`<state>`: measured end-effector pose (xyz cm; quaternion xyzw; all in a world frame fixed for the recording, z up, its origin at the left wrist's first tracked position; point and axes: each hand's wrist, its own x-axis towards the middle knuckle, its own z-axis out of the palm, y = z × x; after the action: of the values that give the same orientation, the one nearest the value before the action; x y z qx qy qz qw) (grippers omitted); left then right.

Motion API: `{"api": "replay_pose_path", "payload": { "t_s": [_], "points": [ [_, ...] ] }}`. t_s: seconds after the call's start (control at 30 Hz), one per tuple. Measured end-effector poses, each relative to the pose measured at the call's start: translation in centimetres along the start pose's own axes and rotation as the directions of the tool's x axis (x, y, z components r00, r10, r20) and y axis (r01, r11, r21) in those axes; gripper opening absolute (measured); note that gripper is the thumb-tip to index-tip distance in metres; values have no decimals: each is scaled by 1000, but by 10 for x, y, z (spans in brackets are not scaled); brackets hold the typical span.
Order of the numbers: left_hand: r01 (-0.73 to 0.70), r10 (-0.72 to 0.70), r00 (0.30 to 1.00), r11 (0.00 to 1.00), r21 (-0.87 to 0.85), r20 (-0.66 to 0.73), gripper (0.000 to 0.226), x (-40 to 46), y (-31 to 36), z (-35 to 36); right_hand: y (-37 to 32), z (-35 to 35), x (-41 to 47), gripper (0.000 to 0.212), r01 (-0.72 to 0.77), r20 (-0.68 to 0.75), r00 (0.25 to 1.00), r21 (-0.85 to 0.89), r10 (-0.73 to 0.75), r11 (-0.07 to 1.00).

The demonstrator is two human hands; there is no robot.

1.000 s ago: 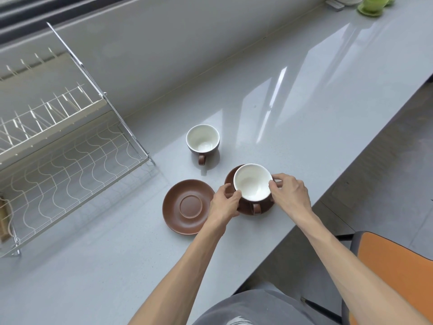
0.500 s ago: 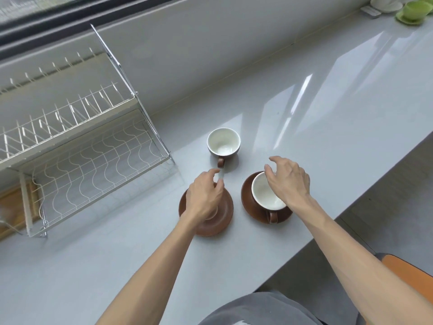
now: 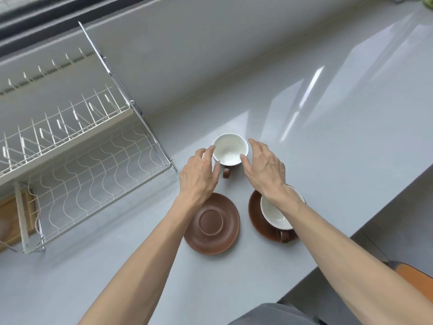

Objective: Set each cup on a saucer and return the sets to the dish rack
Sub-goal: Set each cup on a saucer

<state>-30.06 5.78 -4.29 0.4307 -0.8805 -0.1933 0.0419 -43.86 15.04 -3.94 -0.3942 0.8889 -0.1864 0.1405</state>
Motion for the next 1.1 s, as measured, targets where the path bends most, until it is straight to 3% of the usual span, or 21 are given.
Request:
{"api": "replay_pose_path", "payload": {
  "t_s": [0.2, 0.37, 0.5, 0.6, 0.87, 1.1],
  "points": [
    [60, -55, 997, 994, -88, 54, 58, 28, 0, 6, -8, 14, 24, 62, -48, 79, 996, 48, 44, 998],
    [192, -165, 978, 951, -242, 125, 60, 47, 1, 14, -11, 23, 37, 65, -98, 148, 986, 91, 84, 991],
    [263, -212, 960, 907, -328, 185, 50, 50, 4, 16, -10, 26, 42, 62, -122, 159, 981, 90, 106, 989],
    [244, -187, 964, 904, -350, 189, 37, 48, 4, 17, -11, 24, 44, 57, -150, 167, 978, 151, 124, 977],
    [234, -189, 967, 921, -310, 168, 30, 38, 2, 14, -18, 22, 33, 50, -195, 156, 975, 240, 160, 951],
    [267, -232, 964, 873, -407, 134, 47, 13, -5, 0, -24, 17, 18, 53, -146, 97, 987, 223, 127, 964]
  ]
}}
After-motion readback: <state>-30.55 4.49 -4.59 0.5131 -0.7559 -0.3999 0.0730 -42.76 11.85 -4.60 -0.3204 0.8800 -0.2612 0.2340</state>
